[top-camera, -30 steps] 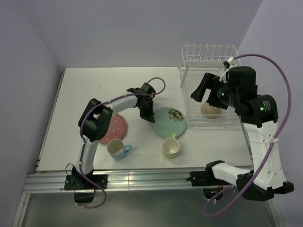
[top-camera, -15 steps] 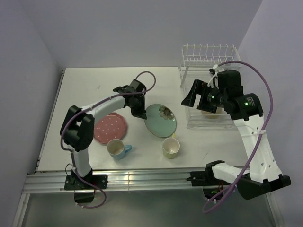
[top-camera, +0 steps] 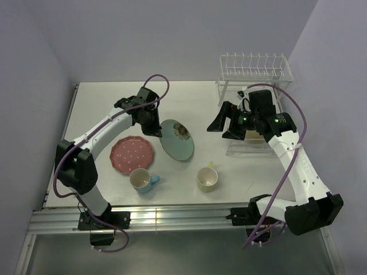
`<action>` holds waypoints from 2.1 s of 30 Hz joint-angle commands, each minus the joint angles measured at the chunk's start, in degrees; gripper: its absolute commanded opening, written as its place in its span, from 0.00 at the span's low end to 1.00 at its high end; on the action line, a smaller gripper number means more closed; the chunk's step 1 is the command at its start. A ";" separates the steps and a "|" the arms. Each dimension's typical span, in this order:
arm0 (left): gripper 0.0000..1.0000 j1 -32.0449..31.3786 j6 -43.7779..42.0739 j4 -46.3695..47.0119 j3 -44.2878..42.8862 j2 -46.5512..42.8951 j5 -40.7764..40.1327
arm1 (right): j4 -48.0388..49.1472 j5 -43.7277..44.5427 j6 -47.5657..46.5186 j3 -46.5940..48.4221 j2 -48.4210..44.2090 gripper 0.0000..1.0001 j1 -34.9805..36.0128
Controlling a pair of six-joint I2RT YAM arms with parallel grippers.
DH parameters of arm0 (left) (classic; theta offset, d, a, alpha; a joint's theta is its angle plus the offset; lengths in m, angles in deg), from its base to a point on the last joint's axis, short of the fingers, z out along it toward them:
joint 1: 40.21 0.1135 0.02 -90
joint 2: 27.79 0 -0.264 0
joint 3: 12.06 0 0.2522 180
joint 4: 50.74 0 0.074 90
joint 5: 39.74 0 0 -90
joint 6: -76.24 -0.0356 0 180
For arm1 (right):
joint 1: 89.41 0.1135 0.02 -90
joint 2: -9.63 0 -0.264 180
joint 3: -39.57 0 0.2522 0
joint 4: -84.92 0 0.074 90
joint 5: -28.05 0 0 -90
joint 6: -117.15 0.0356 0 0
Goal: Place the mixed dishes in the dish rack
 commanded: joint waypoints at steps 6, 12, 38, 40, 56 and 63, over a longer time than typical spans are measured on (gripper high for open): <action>0.00 3.08 3.66 1.16 -12.53 -9.58 8.61 | 9.51 -8.01 3.40 -3.16 2.32 0.91 0.94; 0.00 3.96 5.68 0.37 -17.64 -11.78 12.38 | 14.95 -14.33 6.12 -5.62 2.85 0.90 0.94; 0.00 4.23 16.58 13.11 -6.83 -23.29 28.03 | 60.74 -28.74 27.92 -12.39 8.74 0.00 1.03; 0.00 4.23 15.45 12.85 -6.21 -22.59 28.83 | 61.54 -28.41 27.57 -11.07 8.39 0.00 0.94; 0.99 4.14 5.70 8.98 3.61 -30.49 -8.44 | 30.08 24.91 -9.48 24.84 8.74 0.00 -0.73; 0.99 4.23 0.15 8.45 12.85 -31.55 -7.92 | 39.10 42.08 -26.99 28.84 10.76 0.00 -2.84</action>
